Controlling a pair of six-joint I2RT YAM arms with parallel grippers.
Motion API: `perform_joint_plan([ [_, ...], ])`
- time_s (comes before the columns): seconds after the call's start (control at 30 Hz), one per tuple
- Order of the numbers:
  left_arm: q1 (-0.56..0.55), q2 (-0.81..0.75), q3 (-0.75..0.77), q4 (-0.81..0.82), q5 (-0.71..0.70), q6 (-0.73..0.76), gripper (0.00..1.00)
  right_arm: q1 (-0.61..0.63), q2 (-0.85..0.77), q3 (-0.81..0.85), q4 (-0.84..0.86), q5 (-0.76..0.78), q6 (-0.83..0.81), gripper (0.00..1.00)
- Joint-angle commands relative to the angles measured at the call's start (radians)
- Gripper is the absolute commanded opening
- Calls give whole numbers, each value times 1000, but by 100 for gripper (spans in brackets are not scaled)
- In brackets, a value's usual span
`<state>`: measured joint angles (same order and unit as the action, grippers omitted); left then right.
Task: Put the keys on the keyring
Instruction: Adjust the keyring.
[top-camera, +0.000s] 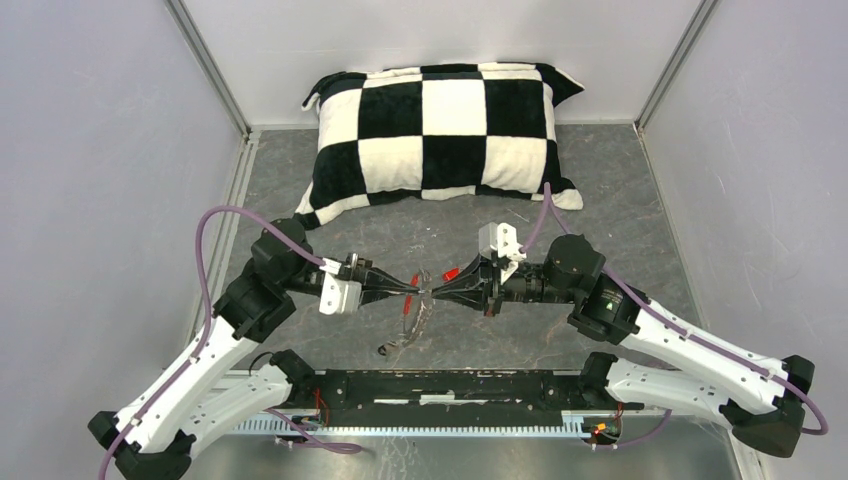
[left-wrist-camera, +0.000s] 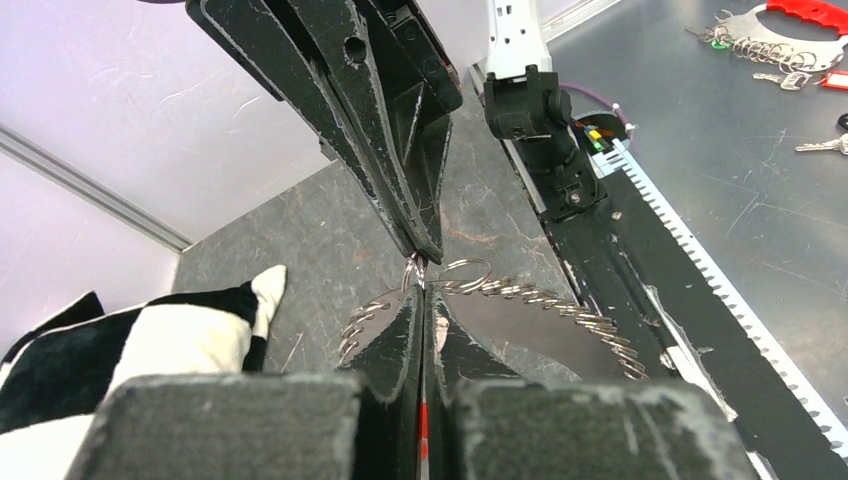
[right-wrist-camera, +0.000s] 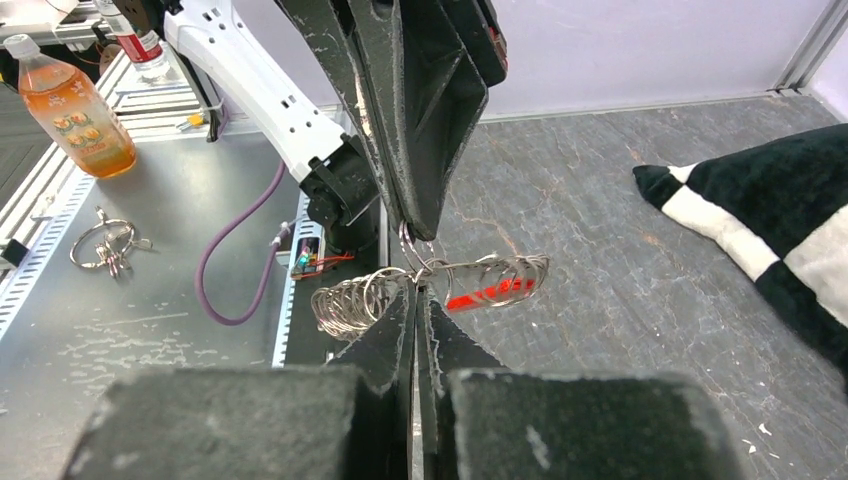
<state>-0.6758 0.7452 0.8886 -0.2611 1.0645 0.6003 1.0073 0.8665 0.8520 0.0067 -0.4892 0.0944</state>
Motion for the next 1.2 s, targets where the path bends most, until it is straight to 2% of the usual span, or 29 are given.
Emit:
perform_joint_plan([
  [0.0,-2,-46,7,17,26,32,2,-8,-23,-5,28,79,36,0],
  [0.13,-2,-48,10,-26,69,99,2,-7,-7,5,26,137,83,0],
  [0.23,-2,-43,12,-61,99,153,2,-8,4,2,60,106,125,0],
  [0.43,-2,-43,27,-57,83,133,2,-7,-11,-16,49,101,126,0],
  [0.6,-2,-75,-7,116,51,-49,2,-8,-38,-56,58,143,139,0],
  [0.77,-2,-65,-12,255,30,-240,2,-9,-33,-128,154,111,200,0],
  [0.87,-2,-63,-7,301,34,-301,2,-9,-37,-169,231,103,239,0],
  [1.0,-3,-60,7,308,47,-324,2,-9,-63,-229,342,97,261,1],
  [1.17,-2,-44,14,230,63,-280,2,-9,-88,-221,341,114,256,0],
])
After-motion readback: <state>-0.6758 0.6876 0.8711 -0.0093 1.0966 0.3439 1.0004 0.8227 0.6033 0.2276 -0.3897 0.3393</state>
